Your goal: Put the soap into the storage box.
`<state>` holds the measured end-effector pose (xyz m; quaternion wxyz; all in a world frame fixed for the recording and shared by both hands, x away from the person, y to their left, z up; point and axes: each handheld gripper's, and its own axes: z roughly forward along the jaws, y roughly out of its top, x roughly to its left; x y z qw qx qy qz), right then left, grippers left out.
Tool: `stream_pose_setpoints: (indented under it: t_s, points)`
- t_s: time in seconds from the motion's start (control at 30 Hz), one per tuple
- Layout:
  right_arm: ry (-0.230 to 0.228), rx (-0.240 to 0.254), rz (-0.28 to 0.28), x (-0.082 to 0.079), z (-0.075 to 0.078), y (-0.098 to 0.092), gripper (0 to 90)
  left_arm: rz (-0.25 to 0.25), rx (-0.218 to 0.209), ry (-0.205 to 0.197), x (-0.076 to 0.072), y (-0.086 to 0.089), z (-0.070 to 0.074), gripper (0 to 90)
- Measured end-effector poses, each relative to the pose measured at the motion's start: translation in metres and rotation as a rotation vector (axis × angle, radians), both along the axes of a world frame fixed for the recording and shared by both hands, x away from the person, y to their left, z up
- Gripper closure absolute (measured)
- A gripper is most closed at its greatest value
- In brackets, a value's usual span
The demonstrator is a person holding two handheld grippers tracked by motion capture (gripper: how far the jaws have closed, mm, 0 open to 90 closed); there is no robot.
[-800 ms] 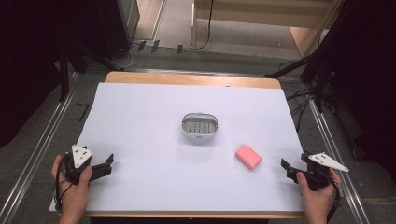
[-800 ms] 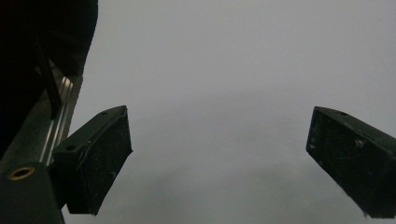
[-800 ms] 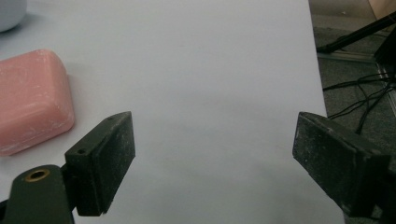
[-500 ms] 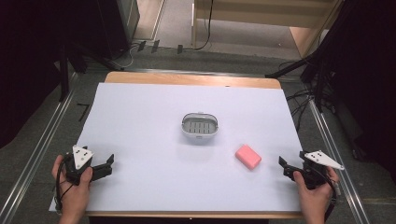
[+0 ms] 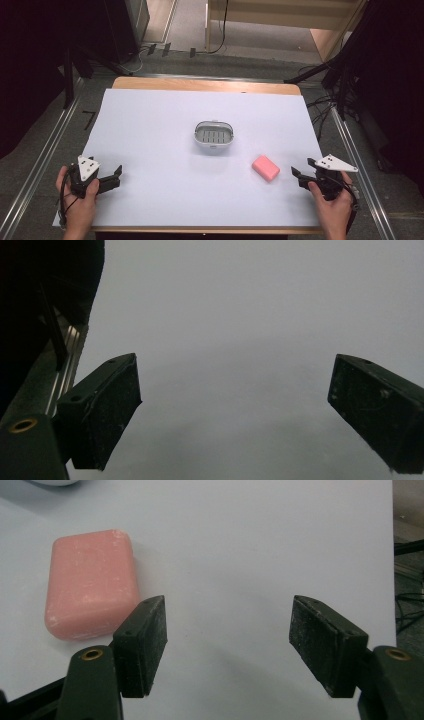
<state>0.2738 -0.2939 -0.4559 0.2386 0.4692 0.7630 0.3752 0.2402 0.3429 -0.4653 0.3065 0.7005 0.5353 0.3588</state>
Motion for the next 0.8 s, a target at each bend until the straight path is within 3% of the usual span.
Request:
stream_pose_setpoints:
  t_s: [0.1,0.17,0.3,0.43,0.53,0.57,0.7,0.8]
  points:
    - [0.060,0.015,0.021,0.002,0.004,0.004,31.3,0.002,0.002,-0.003,0.000,0.000,0.000,7.3]
    - [0.105,0.019,0.064,0.004,0.005,0.009,27.8,0.000,0.004,-0.002,0.000,0.000,0.000,7.2]
    - [0.137,0.016,0.105,0.005,0.007,0.015,23.3,-0.002,0.008,-0.007,-0.001,-0.001,0.000,7.3]
    - [0.185,-0.018,0.137,0.010,0.010,0.022,19.1,-0.004,0.009,-0.004,-0.001,-0.001,0.000,7.2]
    - [0.193,-0.025,0.157,0.011,0.011,0.024,18.2,-0.004,0.010,-0.006,-0.001,-0.001,0.000,7.3]
    - [0.219,-0.046,0.187,0.013,0.011,0.029,16.5,-0.005,0.013,-0.007,-0.001,-0.002,-0.001,7.3]
    - [0.267,-0.083,0.206,0.017,0.011,0.040,17.5,-0.004,0.019,-0.005,-0.001,-0.002,0.000,7.3]
    - [0.277,-0.099,0.230,0.021,0.011,0.045,18.6,-0.006,0.020,-0.004,-0.001,-0.002,-0.001,7.3]
